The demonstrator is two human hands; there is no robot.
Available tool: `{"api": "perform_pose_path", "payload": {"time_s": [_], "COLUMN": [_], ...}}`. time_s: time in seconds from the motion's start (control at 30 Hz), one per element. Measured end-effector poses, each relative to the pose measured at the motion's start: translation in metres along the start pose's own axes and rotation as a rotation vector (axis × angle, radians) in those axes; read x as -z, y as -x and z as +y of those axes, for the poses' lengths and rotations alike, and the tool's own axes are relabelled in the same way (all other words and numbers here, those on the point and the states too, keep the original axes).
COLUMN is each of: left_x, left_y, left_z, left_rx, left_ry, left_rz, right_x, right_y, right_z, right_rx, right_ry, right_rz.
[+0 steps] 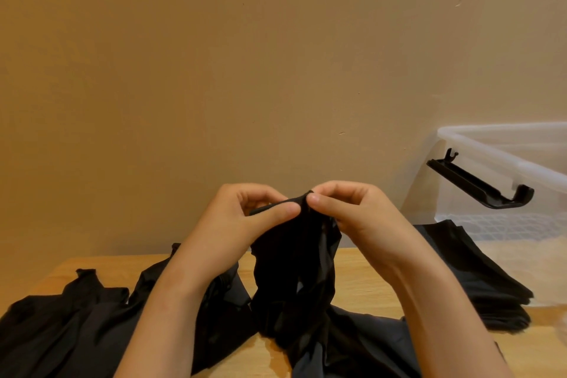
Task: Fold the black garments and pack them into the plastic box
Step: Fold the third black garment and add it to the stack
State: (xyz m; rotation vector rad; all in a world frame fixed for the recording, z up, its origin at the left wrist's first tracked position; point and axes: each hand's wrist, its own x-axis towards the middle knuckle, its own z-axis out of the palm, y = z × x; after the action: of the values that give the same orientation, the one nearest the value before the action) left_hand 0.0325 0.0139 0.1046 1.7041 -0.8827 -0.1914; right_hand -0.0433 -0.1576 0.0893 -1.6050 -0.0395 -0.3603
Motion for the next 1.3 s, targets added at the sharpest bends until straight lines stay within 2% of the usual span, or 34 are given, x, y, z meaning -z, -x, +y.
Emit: {"api": "perform_pose_path", "payload": {"time_s": [0.2,0.4,0.53,0.63,0.8,0.97,1.07,1.2,1.3], "left_x": [0.008,0.005,0.009,0.018,0.015,-0.001,-0.004,-0.007,-0.008], "left_y": [-0.003,-0.006,-0.005,-0.002,0.002,-0.004,-0.006,-0.008,-0.008], "left_z": [-0.007,-0.012,-0.012,-0.010,-0.006,-0.012,-0.011,-0.011,-0.011], "left_rx": [-0.058,-0.044,-0.063,-0.104,-0.024,0.076,0.065,0.037,0.014], "left_ry": [-0.056,-0.094,-0.048,0.039,0.188,0.219,0.360,0.417,0.438], "left_rz": [0.153,0.198,0.223,0.153,-0.146,-0.233,-0.153,-0.010,0.031], "right_x": [0.013,0.013,0.012,0.013,0.011,0.008,0.009,0.008,0.005], "right_y": [0.000,0.001,0.001,0.001,0.002,0.002,0.002,0.001,0.002], "right_z": [0.002,-0.001,-0.002,-0.003,-0.003,-0.002,-0.002,-0.002,-0.002], "right_rx": [-0.025,0.026,0.047,0.087,0.138,0.180,0.179,0.192,0.207], "right_ry": [-0.054,-0.094,-0.204,-0.249,-0.226,-0.221,-0.219,-0.112,-0.024], "right_rz": [0.113,0.169,0.204,0.261,0.259,0.186,0.175,0.220,0.231]}}
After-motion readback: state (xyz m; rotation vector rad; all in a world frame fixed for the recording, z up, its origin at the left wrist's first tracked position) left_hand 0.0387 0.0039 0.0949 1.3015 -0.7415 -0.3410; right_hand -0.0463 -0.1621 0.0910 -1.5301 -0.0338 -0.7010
